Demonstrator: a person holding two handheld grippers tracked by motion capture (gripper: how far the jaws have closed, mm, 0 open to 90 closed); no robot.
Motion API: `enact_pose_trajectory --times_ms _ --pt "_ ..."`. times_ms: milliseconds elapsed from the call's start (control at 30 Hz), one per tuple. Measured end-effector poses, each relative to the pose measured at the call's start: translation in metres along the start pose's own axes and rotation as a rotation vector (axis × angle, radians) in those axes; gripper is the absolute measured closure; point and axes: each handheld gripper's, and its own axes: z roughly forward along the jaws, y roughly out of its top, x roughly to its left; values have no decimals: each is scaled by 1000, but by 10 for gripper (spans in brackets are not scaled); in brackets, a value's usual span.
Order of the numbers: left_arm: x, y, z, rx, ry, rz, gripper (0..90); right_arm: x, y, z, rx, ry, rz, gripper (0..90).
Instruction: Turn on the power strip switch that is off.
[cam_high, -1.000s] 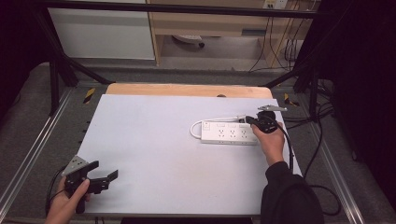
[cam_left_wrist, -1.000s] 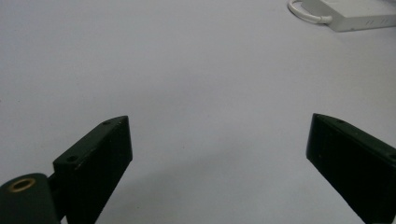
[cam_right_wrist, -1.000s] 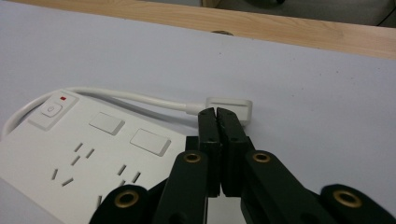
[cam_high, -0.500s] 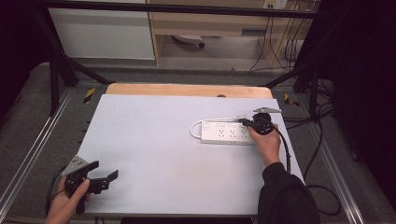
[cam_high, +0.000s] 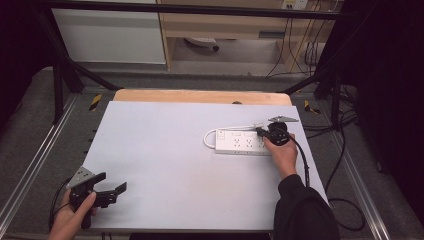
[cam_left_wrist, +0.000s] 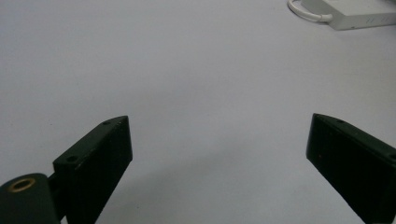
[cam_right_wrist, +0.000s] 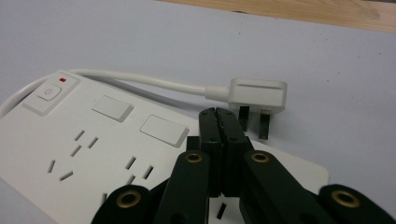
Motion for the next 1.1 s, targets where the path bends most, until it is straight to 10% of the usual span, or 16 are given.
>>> enact_pose_trajectory --times_ms 1100 --pt "-1 0 0 -2 -3 1 69 3 -4 2 -17 -7 13 900"
